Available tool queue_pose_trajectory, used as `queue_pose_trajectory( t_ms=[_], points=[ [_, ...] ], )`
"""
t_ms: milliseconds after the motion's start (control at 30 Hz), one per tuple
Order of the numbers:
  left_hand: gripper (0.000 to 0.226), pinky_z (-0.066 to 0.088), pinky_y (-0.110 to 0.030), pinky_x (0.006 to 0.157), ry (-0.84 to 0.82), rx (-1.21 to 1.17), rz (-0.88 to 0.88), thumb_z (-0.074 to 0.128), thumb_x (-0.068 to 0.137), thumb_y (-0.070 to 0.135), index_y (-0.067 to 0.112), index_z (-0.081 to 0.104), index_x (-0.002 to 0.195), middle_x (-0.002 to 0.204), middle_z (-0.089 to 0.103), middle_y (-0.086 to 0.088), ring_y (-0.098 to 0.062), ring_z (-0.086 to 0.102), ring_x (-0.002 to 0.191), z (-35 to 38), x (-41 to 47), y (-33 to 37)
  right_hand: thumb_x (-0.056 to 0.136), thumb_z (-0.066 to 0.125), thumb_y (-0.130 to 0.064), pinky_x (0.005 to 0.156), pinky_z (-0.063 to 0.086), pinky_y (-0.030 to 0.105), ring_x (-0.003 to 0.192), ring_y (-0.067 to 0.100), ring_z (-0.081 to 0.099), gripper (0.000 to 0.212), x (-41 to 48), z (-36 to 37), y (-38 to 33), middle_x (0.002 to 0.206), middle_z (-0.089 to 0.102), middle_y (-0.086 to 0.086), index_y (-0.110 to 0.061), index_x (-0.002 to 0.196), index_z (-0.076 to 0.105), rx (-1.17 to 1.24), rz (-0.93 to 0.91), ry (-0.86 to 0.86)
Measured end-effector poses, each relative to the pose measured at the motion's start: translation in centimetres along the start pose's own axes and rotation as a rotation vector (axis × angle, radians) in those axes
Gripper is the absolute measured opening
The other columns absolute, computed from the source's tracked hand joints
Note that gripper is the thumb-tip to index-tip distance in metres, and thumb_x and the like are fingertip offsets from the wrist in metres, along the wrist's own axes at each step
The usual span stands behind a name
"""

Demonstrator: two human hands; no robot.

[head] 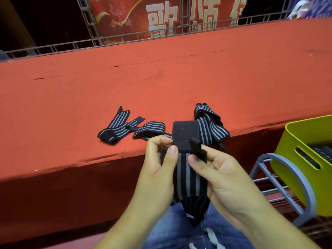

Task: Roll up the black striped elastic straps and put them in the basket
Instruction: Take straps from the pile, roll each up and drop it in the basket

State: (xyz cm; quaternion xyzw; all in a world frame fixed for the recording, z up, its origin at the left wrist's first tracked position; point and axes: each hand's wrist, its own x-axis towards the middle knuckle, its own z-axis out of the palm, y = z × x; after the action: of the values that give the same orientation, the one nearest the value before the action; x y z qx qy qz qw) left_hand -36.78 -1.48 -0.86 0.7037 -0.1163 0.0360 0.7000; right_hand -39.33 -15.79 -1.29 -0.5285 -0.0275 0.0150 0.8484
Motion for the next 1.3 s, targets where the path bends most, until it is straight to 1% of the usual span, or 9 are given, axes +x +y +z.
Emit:
queue_pose_trajectory(
  t_ms=[133,333,433,600,667,733,833,1000,1300],
  points=[
    [0.015,0.055,-0.030,0.086,0.021,0.036,-0.017,0.067,0.095,0.028,0.019,0.070,0.107,0.103,0.075,-0.004,-0.022,0.071,0.097,-0.9,0.4,-0.1,0.097,0.060,-0.009,0.098,0.059,0.044,0.112,0.038,0.074,0.027,0.0,-0.5,0.0,0.115,0.077,0.021,-0.011,0.117,0.079,-0.050,-0.011,0.025],
    [0.010,0.057,-0.025,0.080,-0.031,0.119,0.076,0.065,0.098,0.012,0.013,0.074,0.094,0.092,0.076,-0.006,-0.019,0.072,0.087,-1.8,0.2,0.3,0.099,0.061,-0.010,0.091,0.063,0.036,0.107,0.034,0.076,0.024,0.1,-1.4,-0.1,0.112,0.079,0.019,-0.009,0.114,0.079,-0.095,-0.006,0.045],
    [0.007,0.055,-0.027,0.083,-0.034,0.110,0.047,0.068,0.096,0.010,0.016,0.072,0.098,0.095,0.075,-0.004,-0.019,0.070,0.090,-1.7,0.1,0.2,0.099,0.062,-0.014,0.095,0.062,0.046,0.106,0.037,0.076,0.022,0.1,-1.9,-0.2,0.110,0.079,0.020,-0.011,0.113,0.080,-0.158,0.004,0.020],
    [0.045,0.047,-0.020,0.097,-0.048,0.320,0.230,0.082,0.081,0.031,0.041,0.060,0.118,0.127,0.060,0.016,-0.008,0.056,0.128,-1.3,-0.5,1.2,0.098,0.068,-0.015,0.096,0.059,0.050,0.103,0.027,0.077,0.018,-0.1,-2.1,0.1,0.104,0.081,0.013,-0.020,0.110,0.081,-0.309,-0.050,0.012],
    [0.040,0.041,-0.016,0.105,-0.099,0.428,0.304,0.084,0.078,0.037,0.045,0.066,0.113,0.136,0.053,0.019,-0.007,0.046,0.139,-1.0,-0.7,1.6,0.090,0.081,-0.029,0.083,0.059,0.039,0.090,0.016,0.075,0.014,0.0,-1.8,0.4,0.095,0.081,0.010,-0.028,0.104,0.082,-0.342,-0.072,-0.002],
    [0.023,0.035,-0.010,0.105,-0.085,0.448,0.300,0.085,0.079,0.037,0.043,0.073,0.098,0.136,0.051,0.023,-0.005,0.044,0.141,-0.6,-0.7,1.6,0.079,0.085,-0.052,0.079,0.051,0.039,0.085,0.015,0.065,0.034,-0.1,-1.9,0.9,0.089,0.079,0.015,-0.029,0.104,0.080,-0.377,-0.076,-0.010],
    [0.015,0.036,-0.010,0.102,-0.023,0.431,0.278,0.084,0.084,0.027,0.038,0.074,0.086,0.134,0.055,0.022,-0.003,0.046,0.139,-0.7,-0.4,1.5,0.095,0.076,-0.027,0.088,0.056,0.045,0.095,0.020,0.072,0.013,-0.1,-1.8,1.0,0.097,0.079,0.018,-0.020,0.105,0.080,-0.355,-0.065,-0.053],
    [0.013,0.044,-0.028,0.102,-0.030,0.349,0.200,0.084,0.084,0.024,0.033,0.075,0.084,0.130,0.060,0.028,0.003,0.049,0.136,-1.2,0.2,1.4,0.098,0.067,-0.008,0.097,0.055,0.062,0.106,0.044,0.073,0.020,-0.4,-2.0,1.1,0.101,0.079,0.021,-0.020,0.109,0.080,-0.365,-0.022,-0.106],
    [0.021,0.057,-0.030,0.079,-0.025,0.280,0.133,0.085,0.082,0.011,0.027,0.073,0.089,0.087,0.074,0.008,-0.010,0.071,0.082,-1.4,0.6,2.2,0.098,0.071,-0.013,0.097,0.054,0.065,0.107,0.050,0.070,0.014,-0.3,-2.2,1.3,0.104,0.077,0.027,-0.016,0.108,0.080,-0.372,0.047,-0.104]
  ],
)
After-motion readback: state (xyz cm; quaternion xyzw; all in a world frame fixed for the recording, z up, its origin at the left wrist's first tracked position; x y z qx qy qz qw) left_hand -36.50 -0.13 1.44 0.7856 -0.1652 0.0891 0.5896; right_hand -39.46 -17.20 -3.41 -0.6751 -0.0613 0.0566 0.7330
